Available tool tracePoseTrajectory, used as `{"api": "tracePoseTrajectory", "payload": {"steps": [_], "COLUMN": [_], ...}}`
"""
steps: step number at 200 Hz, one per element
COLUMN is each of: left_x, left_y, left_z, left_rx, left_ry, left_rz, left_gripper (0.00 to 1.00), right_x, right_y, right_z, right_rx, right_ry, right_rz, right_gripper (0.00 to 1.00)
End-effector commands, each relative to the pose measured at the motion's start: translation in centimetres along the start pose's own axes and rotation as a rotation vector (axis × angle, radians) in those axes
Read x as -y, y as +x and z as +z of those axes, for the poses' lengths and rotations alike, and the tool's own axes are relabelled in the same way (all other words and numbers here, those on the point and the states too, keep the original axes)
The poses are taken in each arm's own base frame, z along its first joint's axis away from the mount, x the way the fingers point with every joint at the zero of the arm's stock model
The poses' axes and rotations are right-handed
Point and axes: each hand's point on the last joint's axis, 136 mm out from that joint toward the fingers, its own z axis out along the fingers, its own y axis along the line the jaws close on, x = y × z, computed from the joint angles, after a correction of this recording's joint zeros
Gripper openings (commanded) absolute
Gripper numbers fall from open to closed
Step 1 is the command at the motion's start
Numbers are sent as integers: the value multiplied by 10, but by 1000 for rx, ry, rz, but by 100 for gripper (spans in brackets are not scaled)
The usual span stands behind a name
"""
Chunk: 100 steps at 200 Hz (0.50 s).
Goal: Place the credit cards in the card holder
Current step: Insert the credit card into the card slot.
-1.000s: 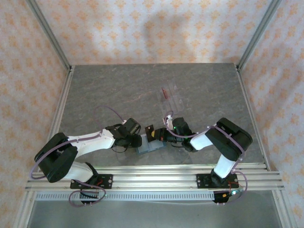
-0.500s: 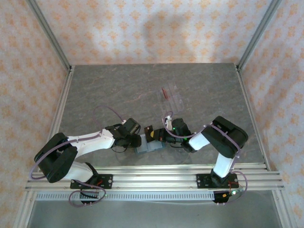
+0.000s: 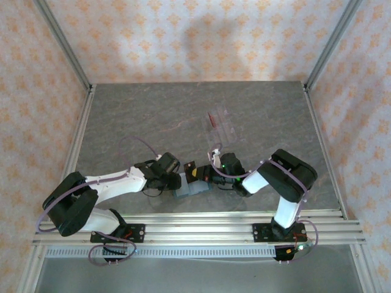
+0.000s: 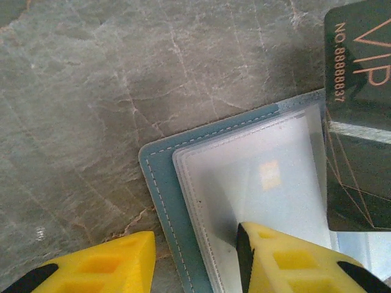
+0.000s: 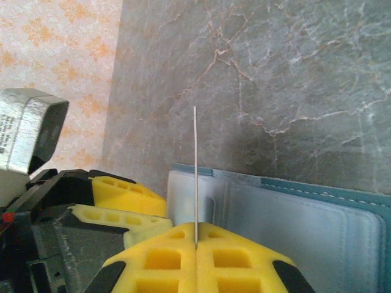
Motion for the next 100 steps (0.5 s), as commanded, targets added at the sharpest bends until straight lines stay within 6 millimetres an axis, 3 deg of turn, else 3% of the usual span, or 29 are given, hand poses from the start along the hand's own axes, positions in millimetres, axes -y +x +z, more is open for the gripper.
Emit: {"api": "tracePoseTrajectory", "payload": {"steps": [1,100], "left_x": [-28,-27], "left_y": [19,19], "left_z": [3,3], "left_rx": [-48,-49], "left_ry": [-103,-100], "left_rz": [9,9], "left_gripper": [40,40], "right_x": [-7,3], "right_y": [-1,7], "right_z": [2,4], "right_rx": [3,-5], "right_ry": [-36,-3], "right_rz": [-19,-12], "right_gripper": [0,0]}}
